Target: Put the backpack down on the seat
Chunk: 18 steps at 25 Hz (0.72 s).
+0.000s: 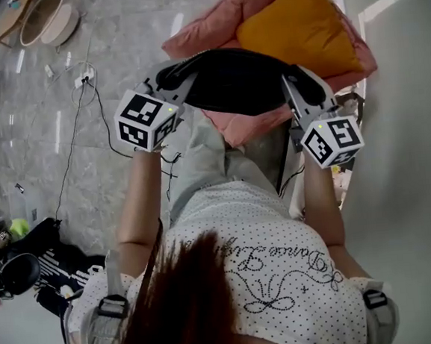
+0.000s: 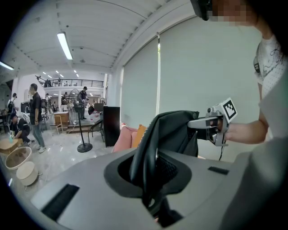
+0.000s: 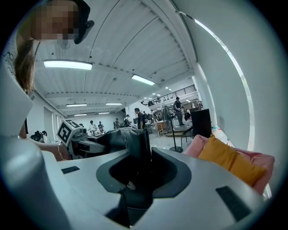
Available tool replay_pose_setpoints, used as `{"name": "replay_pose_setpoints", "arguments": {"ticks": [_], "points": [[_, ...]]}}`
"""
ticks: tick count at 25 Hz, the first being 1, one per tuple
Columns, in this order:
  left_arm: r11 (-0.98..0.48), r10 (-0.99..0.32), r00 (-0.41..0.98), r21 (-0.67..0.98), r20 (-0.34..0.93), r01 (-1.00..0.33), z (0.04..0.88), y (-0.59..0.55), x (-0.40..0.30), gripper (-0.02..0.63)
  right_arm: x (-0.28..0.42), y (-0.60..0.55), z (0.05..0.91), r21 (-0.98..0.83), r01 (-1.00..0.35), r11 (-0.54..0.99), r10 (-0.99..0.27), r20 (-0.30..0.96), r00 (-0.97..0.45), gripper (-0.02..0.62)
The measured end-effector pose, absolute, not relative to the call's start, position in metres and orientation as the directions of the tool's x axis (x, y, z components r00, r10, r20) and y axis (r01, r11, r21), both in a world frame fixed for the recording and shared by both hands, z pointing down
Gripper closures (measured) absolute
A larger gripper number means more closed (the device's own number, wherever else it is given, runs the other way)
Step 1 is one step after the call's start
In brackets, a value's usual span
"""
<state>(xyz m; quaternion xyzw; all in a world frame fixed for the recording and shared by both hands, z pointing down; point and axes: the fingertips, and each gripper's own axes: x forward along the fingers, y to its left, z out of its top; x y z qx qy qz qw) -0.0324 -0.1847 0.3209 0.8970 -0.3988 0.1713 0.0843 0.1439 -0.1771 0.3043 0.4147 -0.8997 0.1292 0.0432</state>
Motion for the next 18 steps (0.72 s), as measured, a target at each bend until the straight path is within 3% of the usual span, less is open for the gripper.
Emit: {"name": "replay_pose_setpoints", "arguments": {"ticks": [18], "points": [[-0.806,-0.493,0.757,0.102,0.428,-0.583,0.375,-0.351,-0.041,0.565,0.129,-0.308,0.359,-0.229,-0.875,0.426,-0.813,0.328,-0.481,0.486]]}}
